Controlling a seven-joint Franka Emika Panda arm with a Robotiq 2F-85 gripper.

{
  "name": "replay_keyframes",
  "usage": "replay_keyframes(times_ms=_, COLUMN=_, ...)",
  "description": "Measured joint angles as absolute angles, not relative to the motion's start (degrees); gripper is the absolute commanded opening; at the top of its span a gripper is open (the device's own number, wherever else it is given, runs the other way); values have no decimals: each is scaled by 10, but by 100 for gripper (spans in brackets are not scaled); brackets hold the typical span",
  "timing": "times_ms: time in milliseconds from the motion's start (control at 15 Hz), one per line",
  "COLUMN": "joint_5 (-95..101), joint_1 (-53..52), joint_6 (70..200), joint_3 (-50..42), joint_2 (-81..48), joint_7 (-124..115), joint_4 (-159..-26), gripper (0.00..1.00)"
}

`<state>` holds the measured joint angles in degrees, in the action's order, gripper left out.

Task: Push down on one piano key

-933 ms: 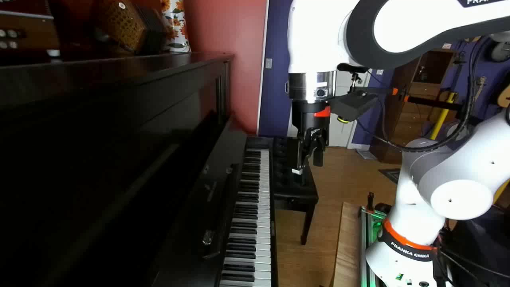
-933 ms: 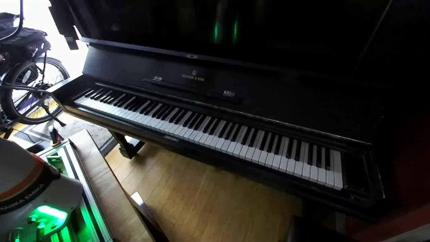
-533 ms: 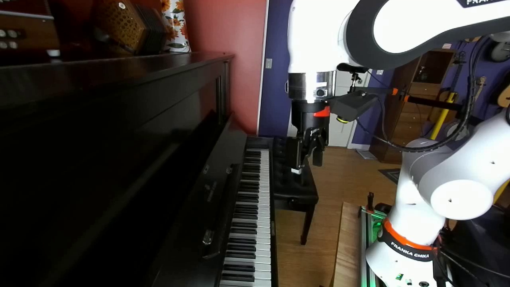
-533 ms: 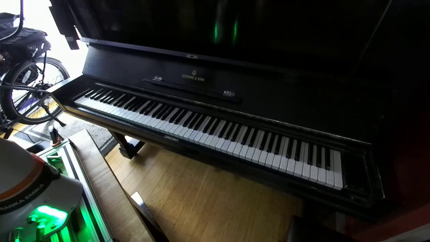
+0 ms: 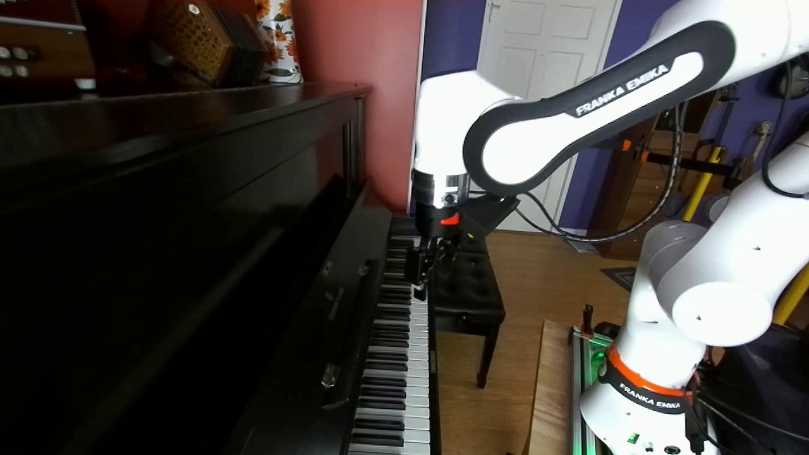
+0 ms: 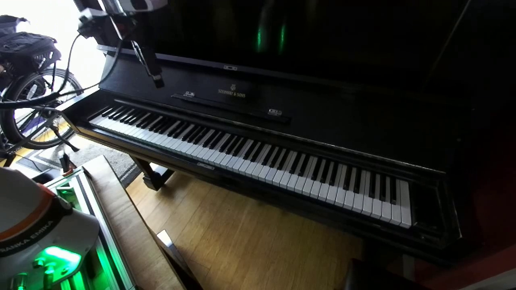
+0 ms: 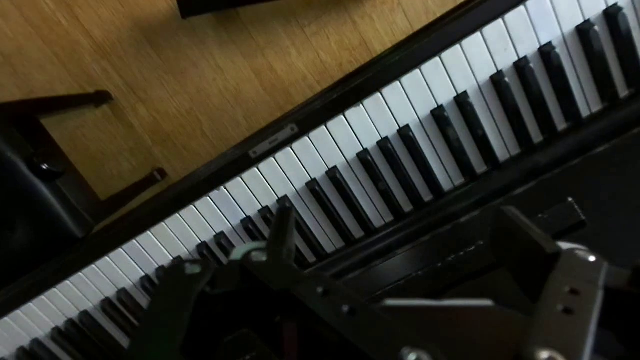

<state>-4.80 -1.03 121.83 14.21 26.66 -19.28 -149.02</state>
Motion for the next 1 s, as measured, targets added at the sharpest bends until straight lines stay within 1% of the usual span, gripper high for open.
replay_keyframes(times_ms=133, joint_5=-47, joint_1=-11, joint_6=1290, joint_3=121, joint_2=213, joint_7=-152, joint_4=-1502, gripper=100)
replay_keyframes(times_ms=267, joint_5=-42, joint_1=-9, joint_6=1332, joint_3=98, joint_2=163, joint_7=-122, joint_4=-1506, gripper=100)
replay_keyframes(times_ms=400, joint_5=-41, joint_1=-9, joint_6=1338, joint_3=89, joint_2=144, joint_7=-119, joint_4=-1503, gripper=100)
replay_keyframes(times_ms=800, joint_5=-41, joint_1=-16, joint_6=1337, joint_3=89, joint_2=156, joint_7=-120, joint_4=-1500, gripper=100)
replay_keyframes(times_ms=1000, joint_5=6, joint_1=-15, joint_6=1337, joint_3=85, joint_2=147, joint_7=-101, joint_4=-1501, gripper=100)
